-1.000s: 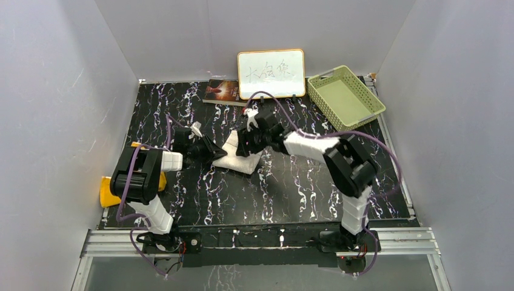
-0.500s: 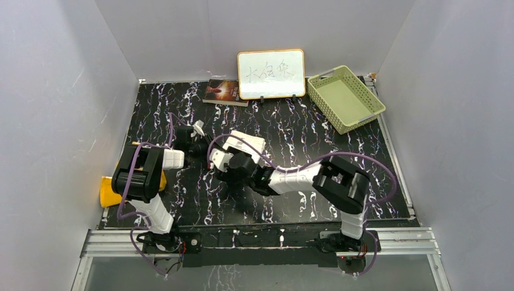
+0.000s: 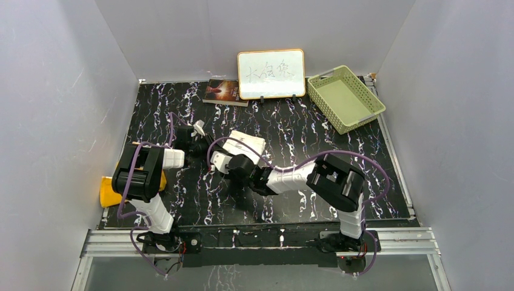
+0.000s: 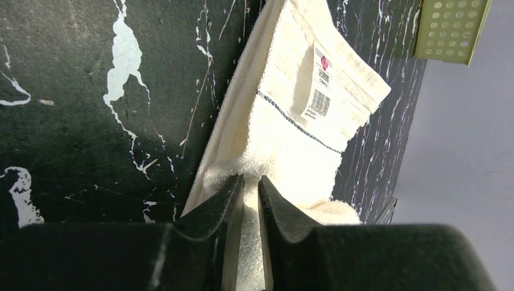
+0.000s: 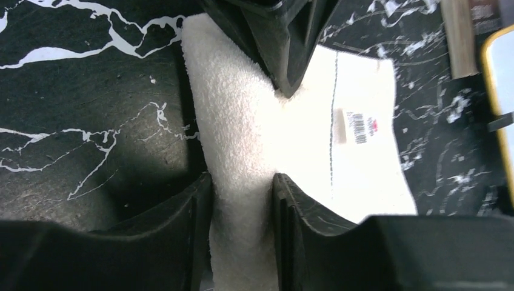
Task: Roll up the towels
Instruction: Roll the towel at the center of the board.
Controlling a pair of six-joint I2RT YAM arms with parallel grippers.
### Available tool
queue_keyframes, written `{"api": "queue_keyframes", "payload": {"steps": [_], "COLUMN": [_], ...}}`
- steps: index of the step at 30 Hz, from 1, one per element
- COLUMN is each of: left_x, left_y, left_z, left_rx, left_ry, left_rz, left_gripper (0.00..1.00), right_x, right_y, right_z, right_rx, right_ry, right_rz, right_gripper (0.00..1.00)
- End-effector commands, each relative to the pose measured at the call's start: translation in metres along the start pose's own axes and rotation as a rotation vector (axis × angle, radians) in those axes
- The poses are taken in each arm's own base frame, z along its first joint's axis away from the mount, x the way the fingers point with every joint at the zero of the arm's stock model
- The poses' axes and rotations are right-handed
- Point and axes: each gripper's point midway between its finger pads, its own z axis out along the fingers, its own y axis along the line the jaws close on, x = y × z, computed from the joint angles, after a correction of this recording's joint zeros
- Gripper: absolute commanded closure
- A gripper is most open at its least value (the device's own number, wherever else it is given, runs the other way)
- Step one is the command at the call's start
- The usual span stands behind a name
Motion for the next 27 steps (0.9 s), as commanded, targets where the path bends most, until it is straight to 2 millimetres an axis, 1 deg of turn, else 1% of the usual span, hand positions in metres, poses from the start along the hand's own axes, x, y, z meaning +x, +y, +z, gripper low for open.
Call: {"api": "queue_keyframes", "payload": {"steps": [1,3,5,8,10,11,12,14,16,18,21,23,24,26,27], "left_x": [0.039,0.041,0.041,0.045,0.046,0.042,0.04,0.031,0.017,-0.001,-0.024,-0.03,-0.03,-0.023,-0.017], "left_y": [0.051,0.053,0.055,0.061,0.059,0.053,0.048,0.038,0.027,0.016,-0.01,-0.025,-0.037,-0.047,-0.05], "left_z": [-0.003,-0.006,-0.01,-0.019,-0.028,-0.035,-0.042,-0.058,-0.078,-0.101,-0.129,-0.136,-0.135,-0.128,-0.123], "left_rx": [-0.196,-0.213,-0.232,-0.27,-0.276,-0.267,-0.261,-0.261,-0.272,-0.291,-0.277,-0.243,-0.203,-0.138,-0.104], "left_ry": [0.101,0.099,0.083,0.047,0.009,-0.027,-0.057,-0.135,-0.224,-0.307,-0.402,-0.402,-0.377,-0.312,-0.285], "left_rz": [-0.041,-0.052,-0.067,-0.11,-0.143,-0.152,-0.163,-0.173,-0.162,-0.126,-0.044,0.003,0.025,0.044,0.039], "left_gripper": [0.84,0.84,0.84,0.87,0.9,0.91,0.91,0.89,0.8,0.73,0.62,0.61,0.61,0.64,0.66], "right_x": [-0.005,0.002,0.005,0.004,-0.001,0.001,-0.008,-0.011,-0.015,-0.019,-0.025,-0.026,-0.027,-0.024,-0.024], "right_y": [-0.007,-0.009,-0.014,-0.016,-0.015,-0.01,-0.014,-0.008,-0.001,0.008,0.021,0.027,0.028,0.029,0.026], "right_z": [0.0,-0.002,-0.006,-0.016,-0.027,-0.029,-0.037,-0.045,-0.053,-0.06,-0.069,-0.073,-0.074,-0.074,-0.074], "right_rx": [-0.066,-0.107,-0.143,-0.214,-0.261,-0.29,-0.31,-0.363,-0.427,-0.492,-0.602,-0.671,-0.702,-0.746,-0.747], "right_ry": [-0.013,-0.003,-0.004,-0.026,-0.055,-0.052,-0.079,-0.085,-0.097,-0.107,-0.116,-0.113,-0.113,-0.093,-0.083], "right_rz": [0.206,0.302,0.371,0.439,0.468,0.478,0.485,0.499,0.517,0.542,0.591,0.65,0.685,0.767,0.818], "right_gripper": [0.69,0.77,0.81,0.85,0.85,0.85,0.85,0.85,0.85,0.85,0.86,0.87,0.88,0.9,0.9]}}
